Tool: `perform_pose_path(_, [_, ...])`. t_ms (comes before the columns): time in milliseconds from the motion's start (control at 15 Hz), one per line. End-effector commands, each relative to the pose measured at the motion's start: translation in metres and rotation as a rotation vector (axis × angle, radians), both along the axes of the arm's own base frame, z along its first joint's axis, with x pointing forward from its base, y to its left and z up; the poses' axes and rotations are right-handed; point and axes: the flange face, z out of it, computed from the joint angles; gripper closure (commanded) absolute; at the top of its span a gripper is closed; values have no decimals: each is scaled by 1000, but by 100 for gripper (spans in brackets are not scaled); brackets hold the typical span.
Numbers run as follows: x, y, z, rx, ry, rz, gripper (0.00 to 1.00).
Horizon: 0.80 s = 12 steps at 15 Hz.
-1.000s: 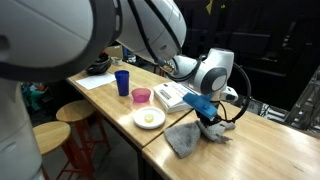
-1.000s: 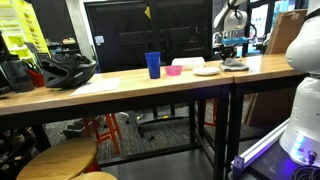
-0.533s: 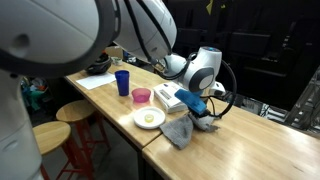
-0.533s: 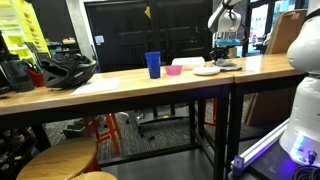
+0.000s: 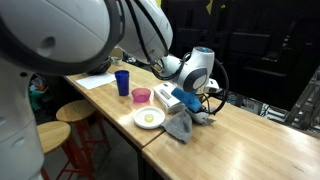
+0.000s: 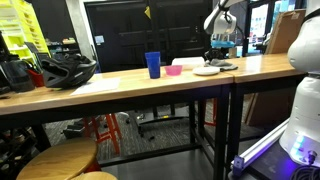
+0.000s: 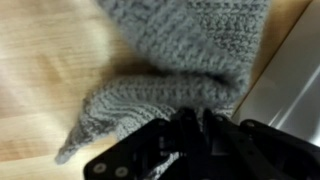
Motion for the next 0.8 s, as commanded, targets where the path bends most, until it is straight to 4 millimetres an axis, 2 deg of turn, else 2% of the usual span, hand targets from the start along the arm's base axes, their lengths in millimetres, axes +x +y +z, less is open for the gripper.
perform_pose_path(0, [18,4,-1,-8,-53,30,98])
perform_pose_path(467, [51,-3,-16,-31,-62,70,98])
perform_pose_path(733, [67,-14,-14,-49,-80,107,98])
